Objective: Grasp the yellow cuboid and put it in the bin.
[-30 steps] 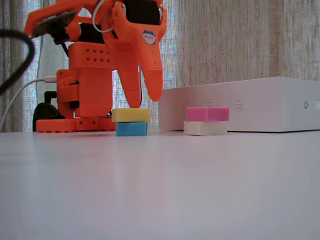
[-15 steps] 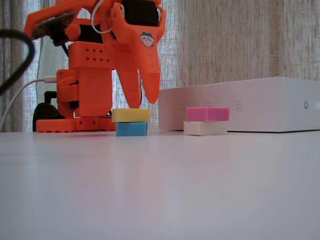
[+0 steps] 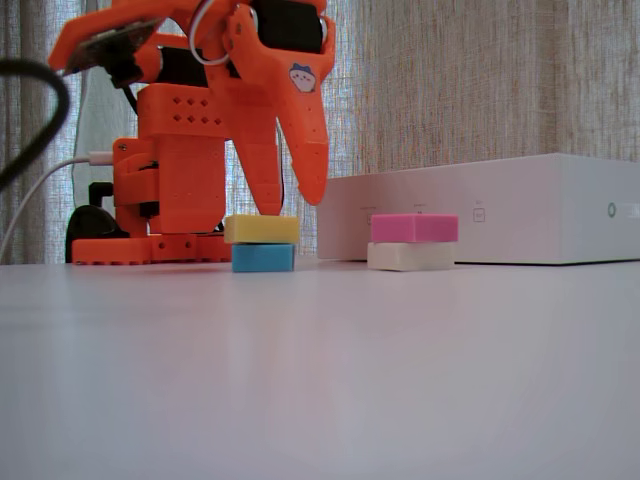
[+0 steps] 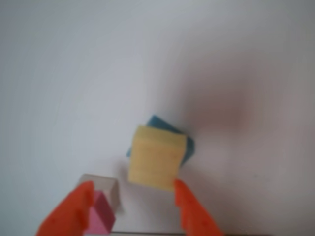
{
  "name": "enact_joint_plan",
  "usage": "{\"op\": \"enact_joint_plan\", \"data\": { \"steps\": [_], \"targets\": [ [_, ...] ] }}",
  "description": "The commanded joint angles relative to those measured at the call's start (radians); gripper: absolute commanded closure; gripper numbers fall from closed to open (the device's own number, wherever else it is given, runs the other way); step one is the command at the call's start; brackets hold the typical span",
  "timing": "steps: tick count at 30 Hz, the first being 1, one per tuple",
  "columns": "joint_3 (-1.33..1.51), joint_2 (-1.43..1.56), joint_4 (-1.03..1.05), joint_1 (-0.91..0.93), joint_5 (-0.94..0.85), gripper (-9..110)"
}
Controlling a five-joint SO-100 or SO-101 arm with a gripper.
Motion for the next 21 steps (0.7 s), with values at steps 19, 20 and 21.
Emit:
{"op": "enact_joint_plan", "data": {
  "steps": [19,20,21],
  "targets": [
    [-0.028,0.071,0.043,-0.020,-0.130,78],
    [-0.031,0.071,0.046,-0.011,-0.133,78],
    [-0.032,0.071,0.046,0.000,-0.135,78]
  ]
}}
